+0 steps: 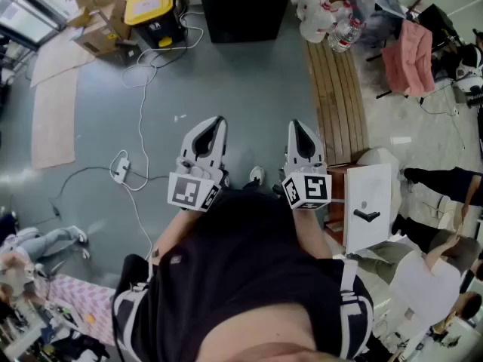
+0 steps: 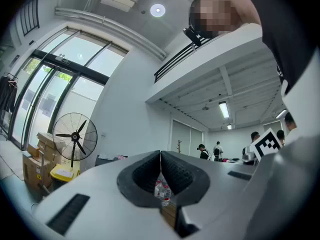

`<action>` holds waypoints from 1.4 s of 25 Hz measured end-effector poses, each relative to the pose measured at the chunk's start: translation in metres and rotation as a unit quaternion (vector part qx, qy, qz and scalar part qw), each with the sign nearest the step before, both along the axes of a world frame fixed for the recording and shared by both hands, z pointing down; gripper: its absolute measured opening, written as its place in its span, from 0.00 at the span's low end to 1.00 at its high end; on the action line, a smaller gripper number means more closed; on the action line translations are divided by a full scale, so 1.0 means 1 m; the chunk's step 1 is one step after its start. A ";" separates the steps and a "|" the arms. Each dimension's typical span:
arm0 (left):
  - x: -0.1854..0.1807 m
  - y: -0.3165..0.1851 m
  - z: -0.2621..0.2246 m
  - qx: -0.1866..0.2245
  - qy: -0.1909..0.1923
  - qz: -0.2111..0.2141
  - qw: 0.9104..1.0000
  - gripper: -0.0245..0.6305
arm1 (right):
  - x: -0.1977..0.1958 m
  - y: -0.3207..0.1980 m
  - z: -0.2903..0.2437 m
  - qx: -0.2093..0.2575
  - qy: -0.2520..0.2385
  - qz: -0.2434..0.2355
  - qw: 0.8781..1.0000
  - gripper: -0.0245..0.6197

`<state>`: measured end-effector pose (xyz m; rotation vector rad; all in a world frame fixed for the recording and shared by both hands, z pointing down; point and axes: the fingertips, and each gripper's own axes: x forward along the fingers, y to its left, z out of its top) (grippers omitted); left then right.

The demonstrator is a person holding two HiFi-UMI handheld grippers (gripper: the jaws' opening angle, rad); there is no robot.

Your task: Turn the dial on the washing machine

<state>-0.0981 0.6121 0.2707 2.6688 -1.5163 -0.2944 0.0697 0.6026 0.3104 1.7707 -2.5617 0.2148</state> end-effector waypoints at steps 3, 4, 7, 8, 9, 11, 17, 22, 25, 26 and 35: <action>-0.003 0.000 0.003 -0.004 0.004 0.002 1.000 0.07 | -0.005 0.001 0.002 0.002 0.001 -0.003 1.000 0.08; -0.004 0.000 0.004 -0.004 0.004 0.003 1.000 0.07 | -0.005 0.001 0.003 0.001 0.001 -0.003 1.000 0.08; -0.002 0.001 0.005 -0.002 0.000 0.003 1.000 0.07 | -0.004 0.002 0.004 -0.005 0.000 0.001 1.000 0.08; -0.001 0.001 0.006 -0.002 -0.001 0.004 1.000 0.07 | -0.004 0.002 0.004 -0.006 0.000 0.001 1.000 0.08; -0.001 0.001 0.006 -0.003 -0.001 0.004 1.000 0.07 | -0.004 0.002 0.003 -0.006 -0.001 0.001 1.000 0.08; -0.001 -0.001 0.007 -0.006 0.002 0.005 1.000 0.07 | -0.003 0.001 -0.002 0.004 -0.014 0.005 1.000 0.08; 0.009 -0.007 0.009 -0.010 0.005 0.007 1.000 0.07 | 0.007 -0.009 0.001 -0.002 -0.031 0.001 1.000 0.37; 0.040 -0.018 0.014 -0.010 0.008 0.010 1.000 0.07 | 0.029 -0.020 0.013 -0.009 -0.016 -0.007 1.000 0.37; 0.066 -0.033 0.016 -0.014 0.014 0.009 1.000 0.07 | 0.049 -0.036 0.018 -0.012 -0.014 -0.015 1.000 0.37; 0.075 -0.037 0.014 -0.015 0.018 0.010 1.000 0.07 | 0.055 -0.042 0.019 -0.012 -0.014 -0.019 1.000 0.37; 0.109 -0.118 0.026 -0.029 0.006 -0.008 1.000 0.07 | 0.085 -0.137 0.028 -0.014 -0.010 -0.046 0.999 0.37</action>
